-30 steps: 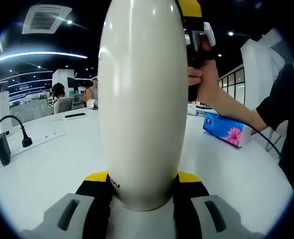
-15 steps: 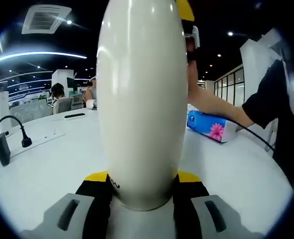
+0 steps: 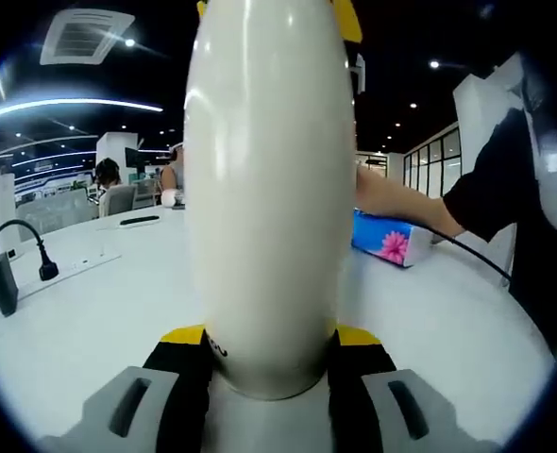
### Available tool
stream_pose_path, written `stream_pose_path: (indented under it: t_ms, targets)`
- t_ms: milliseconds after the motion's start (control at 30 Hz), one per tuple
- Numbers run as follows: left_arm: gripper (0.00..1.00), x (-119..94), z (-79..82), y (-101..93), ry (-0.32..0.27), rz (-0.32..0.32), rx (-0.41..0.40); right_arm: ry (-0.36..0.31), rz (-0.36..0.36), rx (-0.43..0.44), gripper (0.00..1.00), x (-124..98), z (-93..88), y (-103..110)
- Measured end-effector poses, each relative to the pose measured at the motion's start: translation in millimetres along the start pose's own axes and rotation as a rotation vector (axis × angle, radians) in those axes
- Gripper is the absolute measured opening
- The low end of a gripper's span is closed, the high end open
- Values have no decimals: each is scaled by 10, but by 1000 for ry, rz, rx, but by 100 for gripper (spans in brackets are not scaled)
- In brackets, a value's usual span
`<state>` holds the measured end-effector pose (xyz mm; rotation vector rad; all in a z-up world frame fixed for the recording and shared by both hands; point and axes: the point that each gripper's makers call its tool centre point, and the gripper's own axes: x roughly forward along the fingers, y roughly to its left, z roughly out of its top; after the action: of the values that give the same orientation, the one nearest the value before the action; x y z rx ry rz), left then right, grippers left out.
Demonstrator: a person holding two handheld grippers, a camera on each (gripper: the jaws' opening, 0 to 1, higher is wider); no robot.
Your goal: Grasp the water cup twist off the cup lid place the cup lid on the table
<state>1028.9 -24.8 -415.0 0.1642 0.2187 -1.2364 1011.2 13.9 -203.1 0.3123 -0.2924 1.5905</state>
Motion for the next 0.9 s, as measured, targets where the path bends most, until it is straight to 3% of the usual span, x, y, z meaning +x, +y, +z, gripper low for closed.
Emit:
stream_pose_path:
  t_ms: [67, 333, 567, 767, 900]
  targets:
    - [50, -3, -4, -5, 1, 0, -1, -2, -29, -21, 61, 25, 11, 14]
    - [50, 2, -9, -4, 2, 0, 0, -40, -151, -51, 61, 4, 104, -90]
    - [50, 0, -6, -5, 3, 1, 0, -76, -244, -96, 61, 31, 221, 23]
    - [50, -7, -3, -18, 4, 2, 0, -44, -419, -267, 62, 106, 240, 101]
    - [50, -12, -2, -26, 4, 3, 0, 46, -570, -422, 62, 104, 200, 75]
